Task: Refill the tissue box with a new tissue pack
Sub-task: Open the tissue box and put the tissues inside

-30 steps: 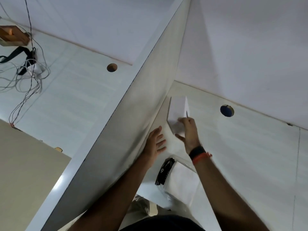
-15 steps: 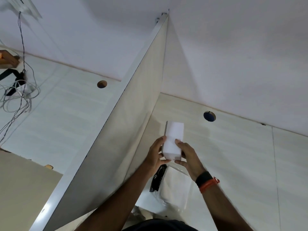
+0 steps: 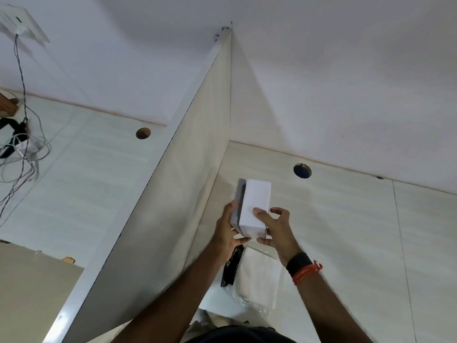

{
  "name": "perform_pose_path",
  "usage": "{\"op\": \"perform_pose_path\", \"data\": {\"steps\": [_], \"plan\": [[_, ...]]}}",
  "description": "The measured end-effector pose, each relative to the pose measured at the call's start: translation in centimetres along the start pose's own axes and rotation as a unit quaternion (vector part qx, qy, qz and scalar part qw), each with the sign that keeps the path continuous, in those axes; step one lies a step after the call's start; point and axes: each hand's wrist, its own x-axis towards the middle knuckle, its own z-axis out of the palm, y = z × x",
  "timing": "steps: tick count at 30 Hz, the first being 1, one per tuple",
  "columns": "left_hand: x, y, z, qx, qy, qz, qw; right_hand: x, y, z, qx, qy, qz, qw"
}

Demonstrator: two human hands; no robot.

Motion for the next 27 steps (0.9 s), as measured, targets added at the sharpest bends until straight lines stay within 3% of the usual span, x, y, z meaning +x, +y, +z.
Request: {"op": "perform_pose_path", "data": {"steps": [7, 14, 18, 23, 27], "plan": [[1.3, 0.6, -1.4, -0.147, -0.033, -0.039, 0.988, 1.2, -0.6, -3.5, 0.070, -0.015, -0.006, 0.997], [2.8, 1.3, 0.1, -0.150, -0.052, -0.050, 0.986, 4.5, -0.8, -5.7, -0.055, 0.108, -0.028, 0.992], [4.5, 1.8, 0.4, -0.166, -0.067, -0.066, 0.982, 7.3, 0.0, -7.8, -0.023, 0.184, -0.015, 0.982], [7.7, 2.2, 0.4, -0.168, -0.003, -0.076, 0.983, 9.1, 0.6, -9.8, 0.001, 0.239, -0.017, 0.971], [9.2, 2.0, 0.3, -0.104, 0.049, -0.072, 0.991, 10.3, 1.6, -10.0, -0.012, 0.273, -0.007, 0.962]]}}
